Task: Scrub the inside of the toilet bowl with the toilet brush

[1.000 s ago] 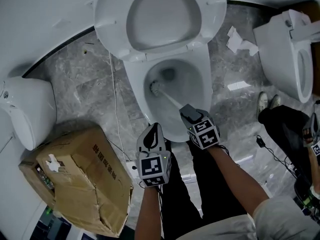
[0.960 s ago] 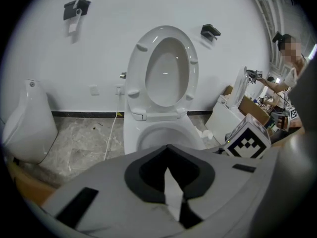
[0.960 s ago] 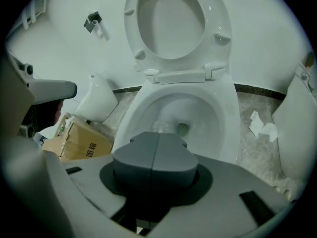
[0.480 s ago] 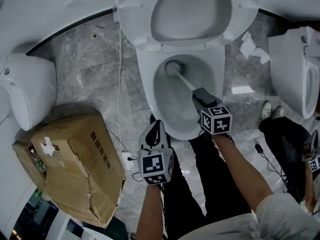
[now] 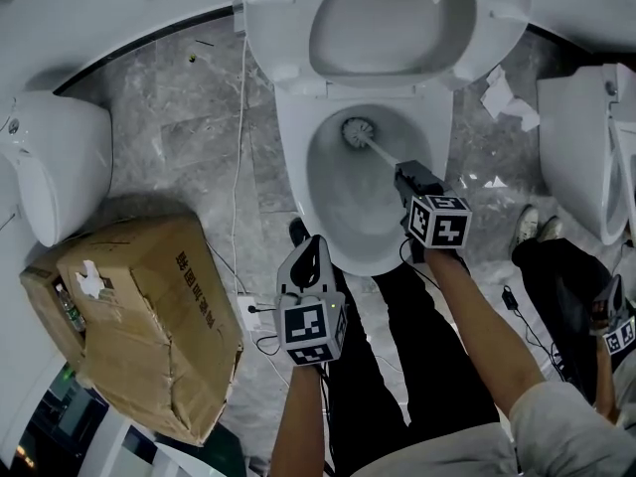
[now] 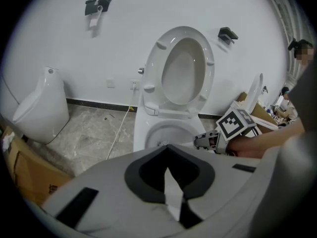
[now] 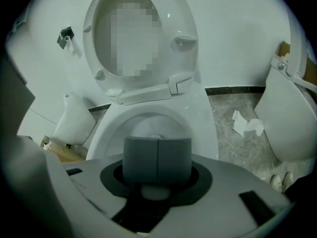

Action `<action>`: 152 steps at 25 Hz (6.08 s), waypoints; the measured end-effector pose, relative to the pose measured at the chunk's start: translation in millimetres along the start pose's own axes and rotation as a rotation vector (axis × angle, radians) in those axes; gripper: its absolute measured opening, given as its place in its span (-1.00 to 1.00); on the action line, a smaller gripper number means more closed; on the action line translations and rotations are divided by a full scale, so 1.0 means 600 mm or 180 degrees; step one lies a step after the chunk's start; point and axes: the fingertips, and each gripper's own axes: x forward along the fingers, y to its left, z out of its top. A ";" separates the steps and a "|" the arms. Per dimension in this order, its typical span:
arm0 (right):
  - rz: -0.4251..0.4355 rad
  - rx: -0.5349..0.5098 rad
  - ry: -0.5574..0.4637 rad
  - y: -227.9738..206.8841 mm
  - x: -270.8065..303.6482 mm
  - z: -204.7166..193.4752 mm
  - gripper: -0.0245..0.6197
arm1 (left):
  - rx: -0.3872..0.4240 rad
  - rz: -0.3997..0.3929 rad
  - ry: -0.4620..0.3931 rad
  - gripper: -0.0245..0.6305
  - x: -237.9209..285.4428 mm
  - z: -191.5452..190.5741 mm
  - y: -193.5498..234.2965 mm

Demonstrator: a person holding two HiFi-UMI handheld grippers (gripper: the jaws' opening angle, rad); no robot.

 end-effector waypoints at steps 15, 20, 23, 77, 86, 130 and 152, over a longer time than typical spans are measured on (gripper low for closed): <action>-0.0235 0.0348 -0.0089 -0.048 -0.038 -0.019 -0.40 | 0.0110 -0.0064 -0.0071 -0.84 0.009 0.037 -0.015; -0.0288 0.0153 0.0021 -0.036 -0.046 -0.031 -0.39 | 0.0018 -0.0014 -0.0072 -0.84 0.001 0.024 -0.004; -0.0293 0.0062 0.0097 -0.028 -0.049 -0.047 -0.39 | -0.0034 0.0006 -0.0099 -0.84 -0.005 0.017 -0.001; 0.0433 0.1332 0.0279 -0.007 -0.014 -0.018 -0.39 | 0.0328 -0.0163 0.0045 -0.84 0.036 0.050 -0.077; 0.0130 0.1477 0.0053 -0.060 -0.045 -0.011 -0.40 | 0.0275 -0.0180 -0.0017 -0.84 0.039 0.087 -0.075; -0.0075 0.0257 -0.0734 0.111 -0.540 -0.118 -0.39 | 0.0454 -0.0554 -0.0075 -0.84 -0.301 -0.007 -0.103; -0.0142 0.0405 -0.1281 0.061 -0.784 -0.271 -0.40 | 0.0340 -0.0278 -0.0672 -0.84 -0.524 -0.042 -0.219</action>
